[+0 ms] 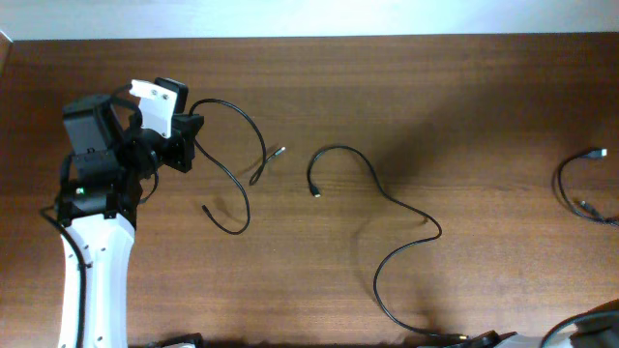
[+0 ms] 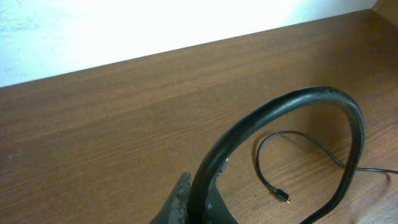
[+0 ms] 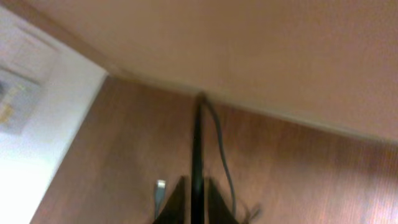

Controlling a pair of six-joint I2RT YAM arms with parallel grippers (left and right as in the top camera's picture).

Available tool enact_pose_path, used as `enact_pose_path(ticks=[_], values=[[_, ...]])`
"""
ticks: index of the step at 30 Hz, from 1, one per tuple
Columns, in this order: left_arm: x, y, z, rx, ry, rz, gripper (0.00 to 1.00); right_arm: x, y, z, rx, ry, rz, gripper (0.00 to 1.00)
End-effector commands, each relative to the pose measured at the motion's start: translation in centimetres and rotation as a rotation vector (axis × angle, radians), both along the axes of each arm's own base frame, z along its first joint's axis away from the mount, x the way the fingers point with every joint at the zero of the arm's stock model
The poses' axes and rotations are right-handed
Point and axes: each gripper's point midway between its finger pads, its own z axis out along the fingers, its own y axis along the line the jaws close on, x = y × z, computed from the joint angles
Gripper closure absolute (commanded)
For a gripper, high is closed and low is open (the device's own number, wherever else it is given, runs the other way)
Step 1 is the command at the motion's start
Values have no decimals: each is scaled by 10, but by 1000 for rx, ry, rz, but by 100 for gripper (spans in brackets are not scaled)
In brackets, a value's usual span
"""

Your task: Untangle cables

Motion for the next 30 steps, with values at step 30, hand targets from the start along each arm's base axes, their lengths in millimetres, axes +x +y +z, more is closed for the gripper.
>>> enact_pose_path(ticks=[30], values=[[-4,-4,5,-1,-11,-22,67,106,268,-113,288,530,988,1]])
